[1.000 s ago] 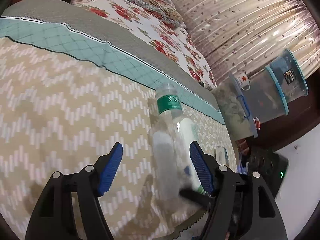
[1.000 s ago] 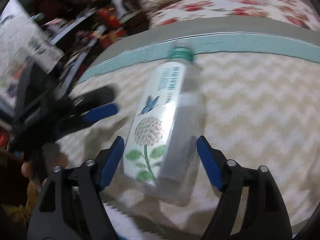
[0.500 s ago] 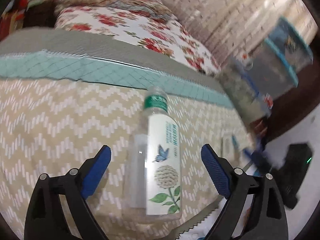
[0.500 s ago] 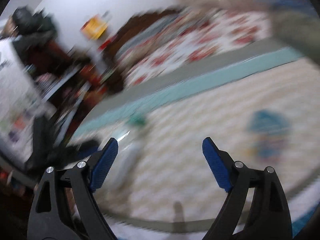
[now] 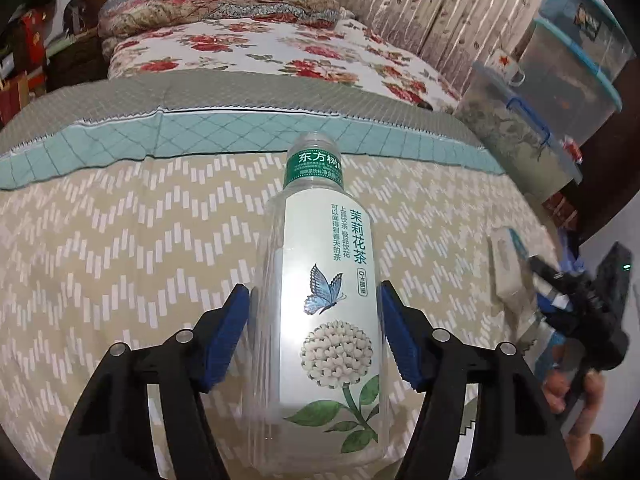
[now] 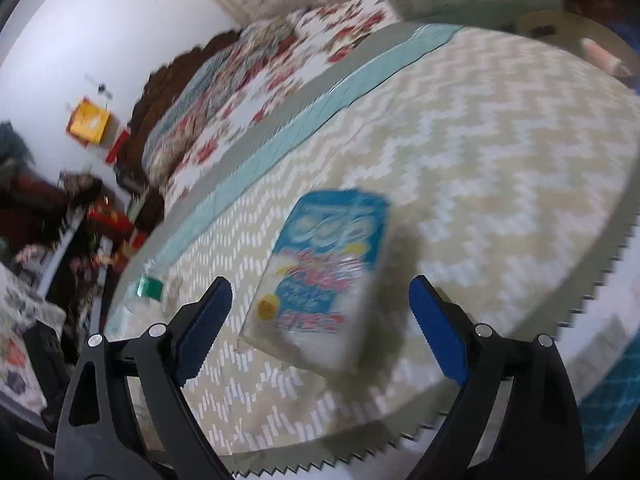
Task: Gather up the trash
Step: 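Grasp the blue tissue pack with the right tool while the left grasps the jasmine tea bottle, then carry the tissue pack and bottle to the beige bin and release both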
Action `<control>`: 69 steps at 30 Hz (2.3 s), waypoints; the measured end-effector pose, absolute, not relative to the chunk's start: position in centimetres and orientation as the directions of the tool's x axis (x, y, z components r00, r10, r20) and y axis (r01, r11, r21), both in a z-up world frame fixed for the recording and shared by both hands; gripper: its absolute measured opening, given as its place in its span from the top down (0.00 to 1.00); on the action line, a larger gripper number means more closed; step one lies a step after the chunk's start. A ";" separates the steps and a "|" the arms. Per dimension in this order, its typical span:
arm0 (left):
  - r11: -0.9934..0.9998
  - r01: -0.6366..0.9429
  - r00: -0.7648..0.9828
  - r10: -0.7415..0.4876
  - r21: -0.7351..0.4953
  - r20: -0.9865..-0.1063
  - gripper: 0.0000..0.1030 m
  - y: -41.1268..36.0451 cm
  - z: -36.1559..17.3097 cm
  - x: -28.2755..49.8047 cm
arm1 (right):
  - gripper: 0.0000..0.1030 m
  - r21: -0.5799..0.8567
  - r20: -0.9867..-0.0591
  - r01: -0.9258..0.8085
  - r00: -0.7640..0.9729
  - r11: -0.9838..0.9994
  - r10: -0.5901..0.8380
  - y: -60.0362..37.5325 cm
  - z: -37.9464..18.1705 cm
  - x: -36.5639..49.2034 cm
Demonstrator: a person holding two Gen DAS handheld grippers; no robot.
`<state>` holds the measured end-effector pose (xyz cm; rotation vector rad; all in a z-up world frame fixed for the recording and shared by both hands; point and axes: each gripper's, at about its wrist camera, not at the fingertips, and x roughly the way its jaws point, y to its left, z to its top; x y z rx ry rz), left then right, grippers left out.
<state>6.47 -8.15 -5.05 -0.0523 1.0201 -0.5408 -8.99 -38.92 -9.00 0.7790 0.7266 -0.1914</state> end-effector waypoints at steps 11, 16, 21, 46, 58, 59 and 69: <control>0.886 0.317 0.439 -0.454 -0.340 -0.775 0.43 -2.8 -4.8 6.8 | 0.34 0.388 -0.671 0.157 0.724 0.908 0.161 -30.7 -8.2 -3.2; 0.901 0.275 0.463 -0.430 -0.335 -0.775 0.40 -0.1 -4.6 6.4 | 0.27 0.272 -0.690 -0.055 0.685 0.961 0.234 -25.4 -7.6 -2.6; 0.918 0.249 0.492 -0.393 -0.308 -0.777 0.27 0.4 -4.2 6.2 | 0.16 0.274 -0.703 -0.010 0.680 0.962 0.207 -25.6 -8.2 -3.0; 0.776 0.515 0.373 -0.585 -0.364 -0.720 0.44 -8.2 -1.5 5.3 | 0.41 0.329 -0.647 0.116 0.750 0.937 0.134 -31.4 -7.2 -5.7; 0.549 0.756 0.071 -0.609 -0.356 -0.790 0.44 -32.0 -1.2 4.8 | 0.41 0.431 -0.622 0.379 0.782 0.819 -0.035 -48.9 -8.4 -12.6; 0.533 0.769 0.055 -0.606 -0.353 -0.794 0.44 -33.8 -1.3 4.6 | 0.41 0.435 -0.622 0.402 0.781 0.806 -0.054 -50.5 -8.5 -13.3; 0.384 0.838 -0.095 -0.597 -0.388 -0.797 0.44 -57.3 -2.3 3.3 | 0.40 0.505 -0.630 0.596 0.749 0.624 -0.205 -68.7 -9.7 -18.4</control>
